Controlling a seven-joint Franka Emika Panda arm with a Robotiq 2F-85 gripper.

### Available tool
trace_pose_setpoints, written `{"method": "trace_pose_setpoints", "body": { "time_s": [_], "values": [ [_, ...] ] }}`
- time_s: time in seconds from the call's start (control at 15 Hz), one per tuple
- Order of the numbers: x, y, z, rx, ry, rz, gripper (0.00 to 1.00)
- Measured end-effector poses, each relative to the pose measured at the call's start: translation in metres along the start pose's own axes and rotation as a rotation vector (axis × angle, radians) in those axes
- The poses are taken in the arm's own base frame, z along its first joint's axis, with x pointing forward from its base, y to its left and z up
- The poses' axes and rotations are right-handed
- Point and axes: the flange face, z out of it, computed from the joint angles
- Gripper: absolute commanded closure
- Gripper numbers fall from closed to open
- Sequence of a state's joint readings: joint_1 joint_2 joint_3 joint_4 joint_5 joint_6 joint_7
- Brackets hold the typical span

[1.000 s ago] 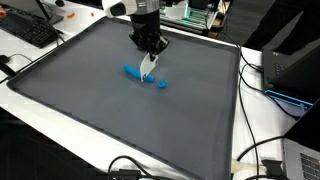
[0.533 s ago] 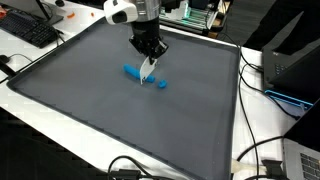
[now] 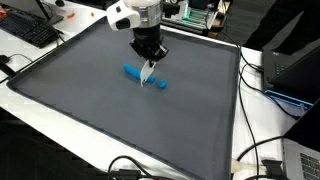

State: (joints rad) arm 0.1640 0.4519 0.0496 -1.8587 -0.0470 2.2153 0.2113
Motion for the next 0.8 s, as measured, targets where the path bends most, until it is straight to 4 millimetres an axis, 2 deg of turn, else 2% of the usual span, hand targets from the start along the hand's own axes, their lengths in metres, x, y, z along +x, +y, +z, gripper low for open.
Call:
{"method": "trace_pose_setpoints", "body": {
  "time_s": [0.8],
  "values": [
    [0.001,-0.003,0.017,-0.011,-0.016,-0.011,0.99]
  ]
}}
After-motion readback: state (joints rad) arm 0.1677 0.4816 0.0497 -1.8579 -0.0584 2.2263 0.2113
